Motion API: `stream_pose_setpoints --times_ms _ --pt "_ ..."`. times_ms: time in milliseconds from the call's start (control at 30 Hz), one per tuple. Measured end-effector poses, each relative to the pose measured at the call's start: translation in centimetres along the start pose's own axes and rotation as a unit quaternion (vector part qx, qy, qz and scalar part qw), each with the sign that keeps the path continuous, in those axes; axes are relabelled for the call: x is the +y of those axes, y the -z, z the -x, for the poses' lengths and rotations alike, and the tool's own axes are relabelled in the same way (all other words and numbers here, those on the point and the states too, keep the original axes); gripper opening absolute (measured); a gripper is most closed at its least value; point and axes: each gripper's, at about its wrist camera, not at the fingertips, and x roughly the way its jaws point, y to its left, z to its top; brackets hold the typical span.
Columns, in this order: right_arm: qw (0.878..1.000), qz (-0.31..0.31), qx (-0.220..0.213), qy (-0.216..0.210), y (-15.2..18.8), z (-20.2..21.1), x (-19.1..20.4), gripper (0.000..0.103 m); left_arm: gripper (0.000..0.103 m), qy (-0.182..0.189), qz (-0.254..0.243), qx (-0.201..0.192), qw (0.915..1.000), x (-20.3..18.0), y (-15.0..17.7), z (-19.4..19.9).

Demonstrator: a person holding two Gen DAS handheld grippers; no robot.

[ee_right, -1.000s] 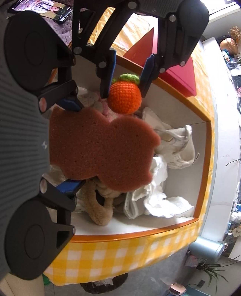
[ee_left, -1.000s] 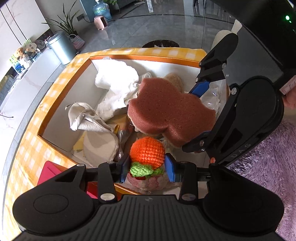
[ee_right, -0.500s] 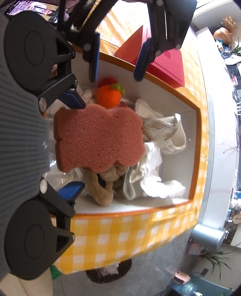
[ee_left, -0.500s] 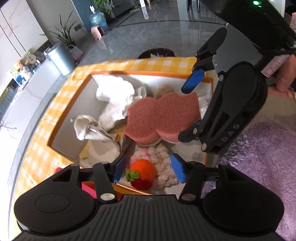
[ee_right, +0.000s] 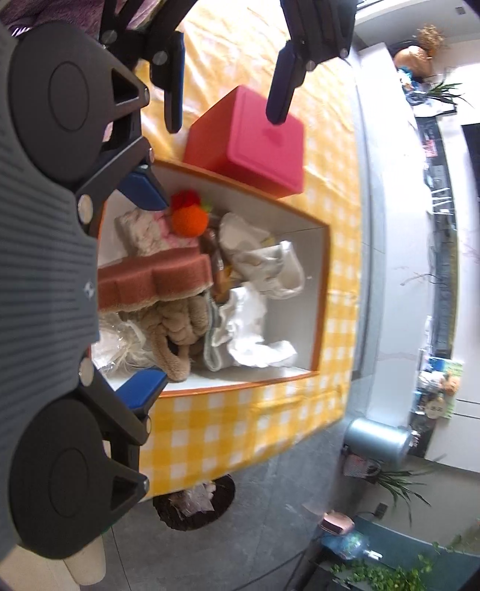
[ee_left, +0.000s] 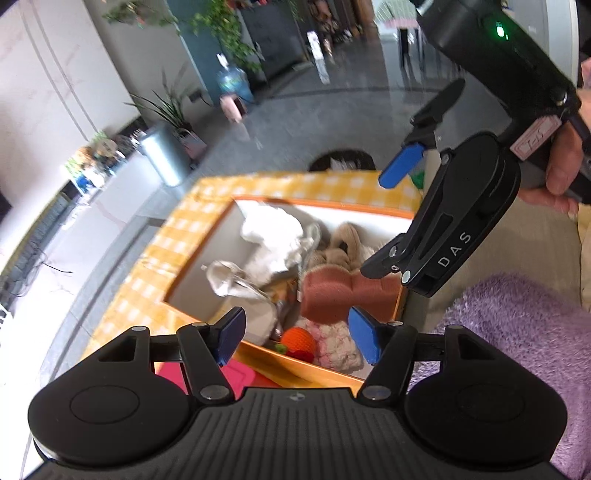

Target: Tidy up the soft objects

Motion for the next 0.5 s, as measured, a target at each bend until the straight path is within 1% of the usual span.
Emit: stream_pose_setpoints --times_ms 133,267,333,500 --pt "0.999 -0.008 -0.03 0.012 -0.2 2.2 0.9 0.092 0.077 -0.039 0.017 -0.028 0.9987 0.3 0.3 3.0" --pt "0.996 -0.037 -0.074 0.026 -0.1 4.8 1.7 0.093 0.078 -0.073 0.06 -0.06 0.9938 0.9 1.2 5.6" --pt "0.994 -0.05 -0.093 0.032 0.2 6.0 2.2 0.094 0.078 -0.092 0.089 -0.075 0.989 1.2 1.8 6.7" --pt "0.984 -0.072 -0.156 0.047 1.7 8.8 4.3 0.098 0.078 -0.143 0.149 -0.133 0.9693 0.9 4.0 9.4"
